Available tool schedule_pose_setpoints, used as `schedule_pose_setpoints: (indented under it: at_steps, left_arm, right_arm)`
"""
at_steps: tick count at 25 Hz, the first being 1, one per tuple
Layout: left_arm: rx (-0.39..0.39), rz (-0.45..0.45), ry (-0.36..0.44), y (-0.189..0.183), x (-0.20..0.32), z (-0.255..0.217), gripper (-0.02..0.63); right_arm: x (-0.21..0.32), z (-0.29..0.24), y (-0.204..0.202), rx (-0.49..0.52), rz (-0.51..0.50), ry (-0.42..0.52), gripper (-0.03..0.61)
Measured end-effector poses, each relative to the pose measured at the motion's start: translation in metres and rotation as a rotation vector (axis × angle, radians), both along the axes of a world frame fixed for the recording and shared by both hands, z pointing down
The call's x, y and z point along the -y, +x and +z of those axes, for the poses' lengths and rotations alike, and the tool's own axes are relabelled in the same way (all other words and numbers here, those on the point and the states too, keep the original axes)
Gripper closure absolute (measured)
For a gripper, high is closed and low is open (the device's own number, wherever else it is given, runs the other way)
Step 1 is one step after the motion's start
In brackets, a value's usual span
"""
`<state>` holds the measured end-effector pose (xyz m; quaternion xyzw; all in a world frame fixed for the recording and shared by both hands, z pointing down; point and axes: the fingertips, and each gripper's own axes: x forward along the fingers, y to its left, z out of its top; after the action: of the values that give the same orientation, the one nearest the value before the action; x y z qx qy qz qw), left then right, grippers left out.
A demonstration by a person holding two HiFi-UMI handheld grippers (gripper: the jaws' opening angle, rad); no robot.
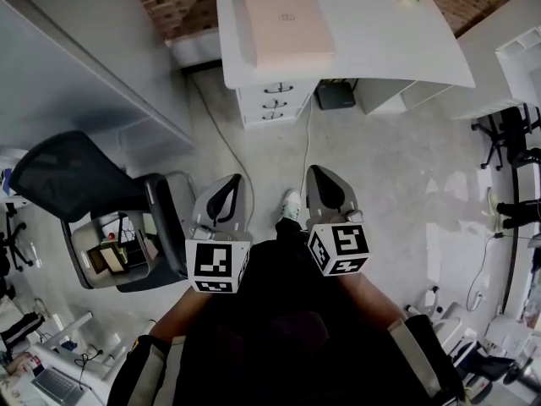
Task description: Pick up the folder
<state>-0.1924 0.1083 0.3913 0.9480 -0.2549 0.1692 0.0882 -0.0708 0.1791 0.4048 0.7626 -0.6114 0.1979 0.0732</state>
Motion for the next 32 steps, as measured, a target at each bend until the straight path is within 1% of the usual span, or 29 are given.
schedule_pose_setpoints:
  at_steps: [8,16,19,24,32]
  left_arm:
    - [0.035,-0.001,0.001,0.076,0.017,0.004,0.617]
    - [0.035,-0.025,-0.012,0.131,0.029,0.003,0.617]
    - [0.035,-0.029,-0.011,0.144,0.030,0.003,0.617]
    - [0.040,-0.032,-0.019,0.156,0.041,0.004,0.617]
    - [0.048,0.006,-0.047,0.185,0.083,0.017,0.617]
  right_arm:
    - [0.022,0.009,0.074,0.022,-0.018,0.002,0.577]
    - [0.036,0.011,0.124,0.023,-0.063,-0.002,0.577]
    - [0.040,0.011,0.138,0.018,-0.068,-0.002,0.577]
    - [0.049,0.013,0.149,0.020,-0.075,-0.015,0.577]
    - [0.088,0.028,0.171,0.037,-0.059,-0.061,0.577]
